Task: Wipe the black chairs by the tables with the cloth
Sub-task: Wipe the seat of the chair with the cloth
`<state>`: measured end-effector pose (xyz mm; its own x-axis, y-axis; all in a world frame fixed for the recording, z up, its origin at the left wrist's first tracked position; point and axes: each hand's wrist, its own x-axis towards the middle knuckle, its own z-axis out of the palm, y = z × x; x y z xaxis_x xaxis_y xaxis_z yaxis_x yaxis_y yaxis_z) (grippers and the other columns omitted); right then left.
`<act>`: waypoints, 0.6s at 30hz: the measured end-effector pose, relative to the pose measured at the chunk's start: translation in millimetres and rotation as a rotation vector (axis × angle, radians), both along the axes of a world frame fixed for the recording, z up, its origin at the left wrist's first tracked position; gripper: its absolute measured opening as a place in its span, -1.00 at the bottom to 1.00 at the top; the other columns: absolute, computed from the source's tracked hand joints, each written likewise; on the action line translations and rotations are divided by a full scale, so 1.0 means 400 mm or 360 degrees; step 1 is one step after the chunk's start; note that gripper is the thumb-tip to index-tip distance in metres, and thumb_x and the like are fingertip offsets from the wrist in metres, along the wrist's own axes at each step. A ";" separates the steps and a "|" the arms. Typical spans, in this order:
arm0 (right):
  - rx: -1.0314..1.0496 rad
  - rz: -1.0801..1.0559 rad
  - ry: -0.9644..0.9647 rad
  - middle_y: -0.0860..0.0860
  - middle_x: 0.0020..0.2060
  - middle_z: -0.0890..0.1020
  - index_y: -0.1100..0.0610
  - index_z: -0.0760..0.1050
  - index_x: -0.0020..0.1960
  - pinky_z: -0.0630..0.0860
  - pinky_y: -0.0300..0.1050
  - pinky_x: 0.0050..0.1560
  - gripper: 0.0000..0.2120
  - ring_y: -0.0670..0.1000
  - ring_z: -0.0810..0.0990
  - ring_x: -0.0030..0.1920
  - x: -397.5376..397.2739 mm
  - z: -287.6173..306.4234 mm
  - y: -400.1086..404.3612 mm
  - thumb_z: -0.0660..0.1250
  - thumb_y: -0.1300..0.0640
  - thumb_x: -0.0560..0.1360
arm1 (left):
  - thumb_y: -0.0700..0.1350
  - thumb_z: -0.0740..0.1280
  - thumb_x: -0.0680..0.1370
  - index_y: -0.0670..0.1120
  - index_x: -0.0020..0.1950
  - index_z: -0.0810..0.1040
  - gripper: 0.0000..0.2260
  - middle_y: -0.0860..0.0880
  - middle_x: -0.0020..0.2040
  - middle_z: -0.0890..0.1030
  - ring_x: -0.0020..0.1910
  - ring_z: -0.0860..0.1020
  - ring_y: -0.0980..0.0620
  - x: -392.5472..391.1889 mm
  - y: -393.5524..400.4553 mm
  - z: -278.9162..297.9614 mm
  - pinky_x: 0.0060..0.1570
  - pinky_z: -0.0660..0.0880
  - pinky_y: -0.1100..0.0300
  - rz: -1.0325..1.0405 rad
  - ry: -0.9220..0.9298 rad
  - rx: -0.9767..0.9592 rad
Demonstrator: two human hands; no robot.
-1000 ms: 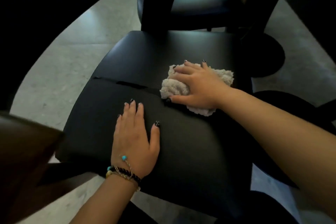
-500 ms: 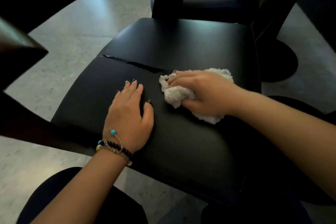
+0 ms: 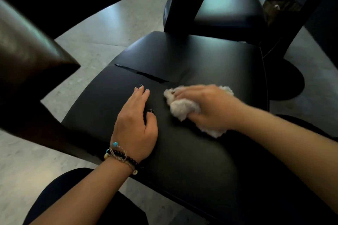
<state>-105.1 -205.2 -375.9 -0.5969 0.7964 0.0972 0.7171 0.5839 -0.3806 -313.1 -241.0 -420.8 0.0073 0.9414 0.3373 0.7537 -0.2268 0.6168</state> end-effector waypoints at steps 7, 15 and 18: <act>0.0127 -0.0634 -0.0063 0.12 0.06 0.65 0.12 0.59 0.03 0.47 0.04 0.12 -0.79 0.21 0.57 0.13 -0.035 -0.001 0.116 0.33 0.08 0.43 | -0.11 0.16 0.48 -0.14 0.45 0.37 -0.49 -0.03 0.47 0.35 0.44 0.18 0.21 -0.009 -0.002 -0.002 0.39 0.12 0.29 -0.0002 -0.0002 0.0008; 0.0055 -0.0005 0.0081 0.00 0.20 0.63 0.11 0.61 0.18 0.47 0.03 0.31 -0.59 0.05 0.51 0.34 -0.040 -0.020 -0.177 0.37 0.08 0.34 | -0.17 0.15 0.50 -0.13 0.42 0.42 -0.53 -0.03 0.44 0.40 0.46 0.26 0.14 -0.011 -0.008 -0.003 0.36 0.08 0.48 0.0024 -0.0117 0.0097; 0.0094 -0.0286 0.0129 0.06 0.15 0.64 0.13 0.63 0.10 0.47 -0.05 0.26 -0.71 0.11 0.58 0.23 0.004 -0.010 -0.083 0.39 0.21 0.38 | -0.17 0.15 0.50 -0.14 0.41 0.42 -0.54 -0.04 0.43 0.40 0.45 0.25 0.15 -0.012 -0.012 -0.005 0.34 0.05 0.53 0.0033 -0.0124 0.0091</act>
